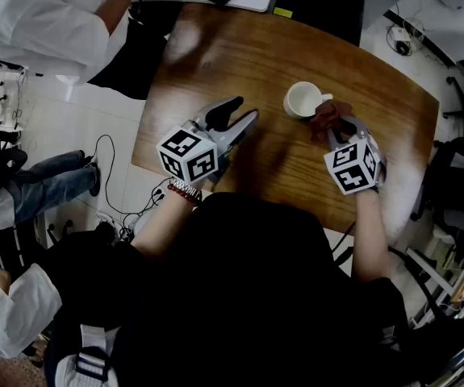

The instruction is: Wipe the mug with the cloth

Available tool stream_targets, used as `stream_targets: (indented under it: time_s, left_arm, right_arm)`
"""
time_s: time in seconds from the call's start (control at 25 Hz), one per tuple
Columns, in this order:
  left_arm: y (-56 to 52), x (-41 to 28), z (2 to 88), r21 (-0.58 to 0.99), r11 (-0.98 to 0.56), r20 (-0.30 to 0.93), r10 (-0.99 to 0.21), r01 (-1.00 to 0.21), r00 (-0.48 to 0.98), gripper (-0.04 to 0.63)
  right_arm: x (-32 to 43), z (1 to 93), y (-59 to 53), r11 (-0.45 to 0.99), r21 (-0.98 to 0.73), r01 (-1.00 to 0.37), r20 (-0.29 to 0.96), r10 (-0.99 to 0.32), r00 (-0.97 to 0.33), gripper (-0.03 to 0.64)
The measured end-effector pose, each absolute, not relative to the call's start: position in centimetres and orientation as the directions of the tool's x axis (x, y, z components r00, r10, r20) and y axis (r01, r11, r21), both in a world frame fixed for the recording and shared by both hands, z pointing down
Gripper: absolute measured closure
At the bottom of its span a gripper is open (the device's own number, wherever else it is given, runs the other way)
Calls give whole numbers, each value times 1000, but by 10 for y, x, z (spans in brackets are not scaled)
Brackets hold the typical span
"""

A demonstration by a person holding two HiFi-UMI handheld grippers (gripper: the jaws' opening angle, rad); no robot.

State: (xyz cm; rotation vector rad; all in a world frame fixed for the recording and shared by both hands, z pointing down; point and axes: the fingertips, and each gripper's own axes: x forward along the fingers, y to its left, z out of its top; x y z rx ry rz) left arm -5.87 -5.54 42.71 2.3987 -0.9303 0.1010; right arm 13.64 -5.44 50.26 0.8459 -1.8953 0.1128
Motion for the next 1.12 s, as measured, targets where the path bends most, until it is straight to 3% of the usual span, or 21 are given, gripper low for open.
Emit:
stream_targets:
  time_s: [0.68, 0.96, 1.12]
  left_arm:
    - [-20, -58, 439, 530, -573, 290, -570, -625, 769, 408]
    - [-14, -45, 434, 516, -620, 277, -533, -592, 799, 408]
    - [-21, -42, 433, 422, -673, 300, -529, -608, 794, 408]
  right_arm:
    - [139, 577, -65, 809, 233, -539, 897, -393, -202, 535]
    - [139, 557, -63, 768, 229, -598, 874, -433, -222, 535]
    - [138, 531, -54, 742, 248, -622, 841, -484, -242, 535]
